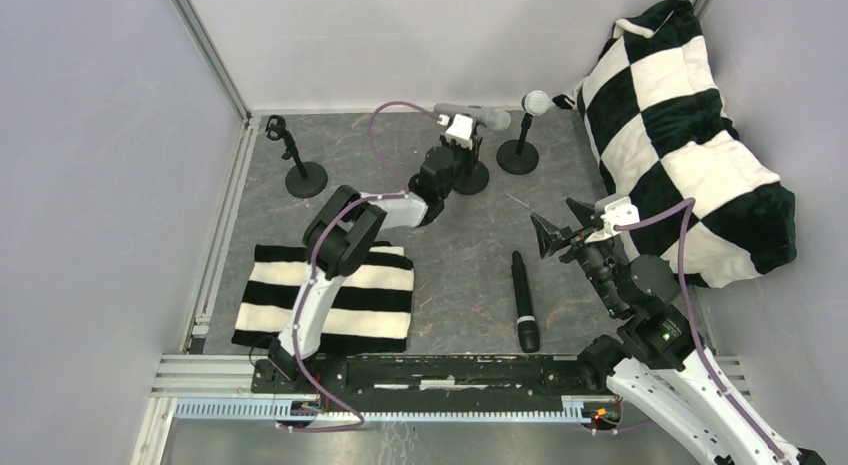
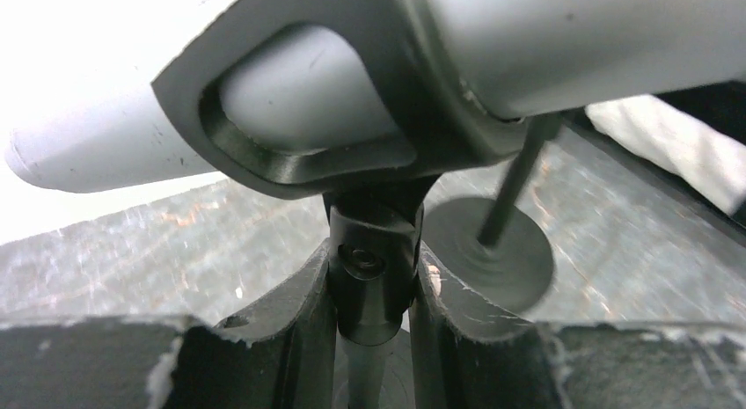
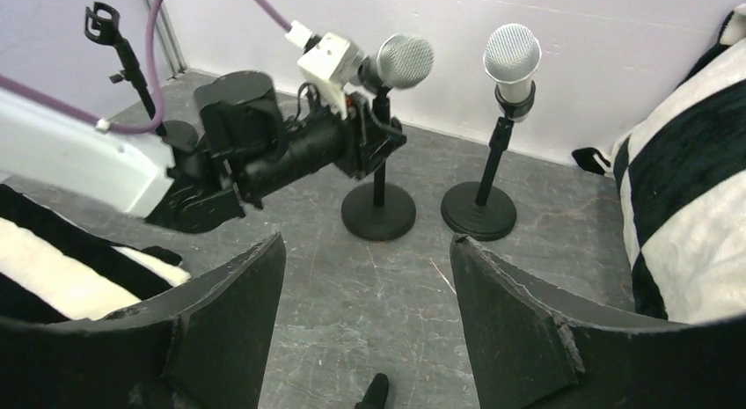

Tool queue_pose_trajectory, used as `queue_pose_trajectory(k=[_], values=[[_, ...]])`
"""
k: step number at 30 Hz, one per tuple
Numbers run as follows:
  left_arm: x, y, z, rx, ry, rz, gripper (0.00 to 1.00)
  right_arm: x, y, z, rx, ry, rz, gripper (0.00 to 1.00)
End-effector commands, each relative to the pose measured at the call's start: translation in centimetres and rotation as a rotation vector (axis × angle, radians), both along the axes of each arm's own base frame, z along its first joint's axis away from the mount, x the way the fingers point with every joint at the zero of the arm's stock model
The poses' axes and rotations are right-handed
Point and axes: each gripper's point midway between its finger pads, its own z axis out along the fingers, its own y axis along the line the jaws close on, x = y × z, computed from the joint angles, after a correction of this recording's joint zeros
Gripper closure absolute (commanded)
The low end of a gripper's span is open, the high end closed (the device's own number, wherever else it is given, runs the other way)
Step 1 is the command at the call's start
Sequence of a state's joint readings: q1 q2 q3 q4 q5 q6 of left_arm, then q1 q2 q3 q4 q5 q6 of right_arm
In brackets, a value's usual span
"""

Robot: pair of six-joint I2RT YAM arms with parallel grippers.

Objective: Attach the microphones to the stand

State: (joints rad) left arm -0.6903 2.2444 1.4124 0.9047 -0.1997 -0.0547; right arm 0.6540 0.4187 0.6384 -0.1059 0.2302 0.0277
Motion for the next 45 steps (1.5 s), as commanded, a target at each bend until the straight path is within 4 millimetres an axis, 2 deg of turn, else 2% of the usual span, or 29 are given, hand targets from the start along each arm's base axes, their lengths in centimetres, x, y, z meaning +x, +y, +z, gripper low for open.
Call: queue_pose_trajectory(k=[1,4,6,7,9,12,17,21,25,30,35,40,43,45], values=[[5.2,-0.1,0.6,0.069,-0.072,0.060,0.98,0.2,-0.5,0.2,0.010,-0.036,-0.032,0.25],[8.0,-0.6,0.1,0.060,-0.074,0.074,0.95,0.4,-0.5,-0.3,-0.029,-0.041,-0.034,0.24],[9.3,-0.8,-0.1,0.059,-0.071,0.080,0.88,0.6,-0.5,-0.5,-0.043,-0.040,-0.037,0.25],[9.9,-0.9,0.1,0.055,-0.078,0.088,0.80,0.6,-0.6,-0.4,-0.047,-0.042,-0.040,0.25],[10.2,-0.6,-0.4,0.059,-0.070,0.099,0.58,0.7,-0.5,-0.5,-0.054,-0.042,-0.040,0.25],[9.5,-0.2,-0.8,0.057,-0.046,0.095,0.28,0.8,-0.6,-0.5,-0.049,-0.041,-0.046,0.24],[6.4,1.2,0.7,0.039,-0.040,0.086,0.01,0.7,-0.6,-0.6,-0.036,-0.025,-0.049,0.24],[3.6,2.6,2.0,0.004,-0.014,0.076,0.00,0.5,-0.4,-0.8,-0.028,-0.005,-0.034,0.24],[-0.9,4.2,2.2,0.013,0.015,0.069,0.00,0.3,-0.4,-1.3,-0.024,0.012,-0.028,0.24],[-5.2,8.3,2.1,-0.032,0.093,0.135,0.00,-0.1,-0.6,-2.0,0.008,0.041,-0.028,0.24],[-6.7,15.5,0.9,0.033,0.197,0.397,0.00,-0.3,-0.5,-3.1,0.023,0.079,-0.024,0.24],[-8.0,23.0,1.8,0.042,0.227,0.656,0.00,-0.5,0.0,-3.8,0.018,0.112,0.000,0.24],[-8.6,27.4,2.2,0.002,0.232,0.760,0.00,-0.6,0.2,-4.0,0.008,0.124,0.013,0.24],[-8.6,29.4,2.1,-0.031,0.241,0.782,0.00,-0.6,0.2,-4.1,0.001,0.129,0.019,0.24]])
